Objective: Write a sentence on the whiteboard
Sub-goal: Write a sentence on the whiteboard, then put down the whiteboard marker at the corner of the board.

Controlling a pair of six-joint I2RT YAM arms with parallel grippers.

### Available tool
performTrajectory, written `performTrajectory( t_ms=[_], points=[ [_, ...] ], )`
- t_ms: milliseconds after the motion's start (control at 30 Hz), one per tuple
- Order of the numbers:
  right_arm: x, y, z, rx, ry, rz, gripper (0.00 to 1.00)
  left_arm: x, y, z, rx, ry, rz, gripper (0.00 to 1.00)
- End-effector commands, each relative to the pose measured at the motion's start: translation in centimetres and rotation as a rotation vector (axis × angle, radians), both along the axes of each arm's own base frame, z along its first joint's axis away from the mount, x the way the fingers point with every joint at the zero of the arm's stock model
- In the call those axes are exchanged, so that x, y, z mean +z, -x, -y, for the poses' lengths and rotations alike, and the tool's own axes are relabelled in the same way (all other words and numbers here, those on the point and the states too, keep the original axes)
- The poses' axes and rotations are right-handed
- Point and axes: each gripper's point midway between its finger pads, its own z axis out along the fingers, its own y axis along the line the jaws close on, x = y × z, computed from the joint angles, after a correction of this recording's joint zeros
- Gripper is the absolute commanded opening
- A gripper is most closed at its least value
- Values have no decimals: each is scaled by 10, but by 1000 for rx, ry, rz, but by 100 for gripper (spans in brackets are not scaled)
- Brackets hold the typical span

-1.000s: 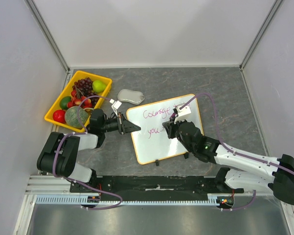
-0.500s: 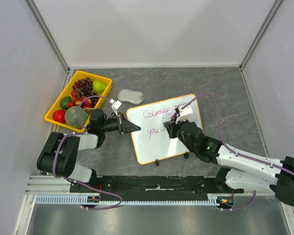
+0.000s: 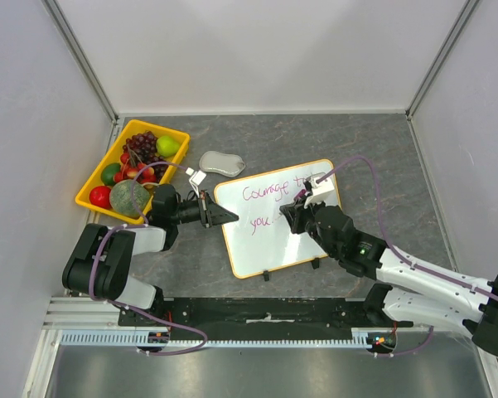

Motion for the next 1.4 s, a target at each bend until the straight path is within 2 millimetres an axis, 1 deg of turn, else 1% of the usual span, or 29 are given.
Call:
performTrajectory(
  t_ms=[0,100,200,233,333,367,500,567,667,767,933,1133,1267,1367],
  points=[
    [20,1,-3,14,-58,1,0,-19,-10,-3,50,-90,110,4],
    [15,5,-1,21,-68,-24,0,-18,-10,-4,56,-96,116,12],
    [10,10,0,35,-84,-56,0,-18,-12,-6,73,-102,124,31],
    [2,13,2,39,-65,-83,0,-18,-12,-6,77,-104,127,35],
    [-4,21,5,50,-79,-130,0,-16,-12,-8,94,-110,145,46],
    [-9,25,7,52,-75,-150,0,-15,-12,-9,102,-110,150,50],
    [-24,39,13,62,-83,-223,0,-11,-13,-13,143,-120,178,62],
    [-30,46,18,60,-88,-254,0,-8,-13,-16,169,-128,198,74],
    [-45,56,27,53,-73,-304,0,-5,-15,-23,227,-147,227,84],
    [-60,67,33,58,-69,-362,0,-1,-20,-34,311,-181,260,88],
    [-90,89,39,69,-89,-488,0,7,-26,-54,455,-225,316,90],
    [-122,116,42,68,-161,-647,0,19,-28,-83,635,-264,376,91],
    [-135,128,50,35,-191,-718,0,25,-27,-97,717,-273,405,92],
    [-141,134,56,3,-220,-750,0,28,-26,-99,734,-271,418,93]
  ],
)
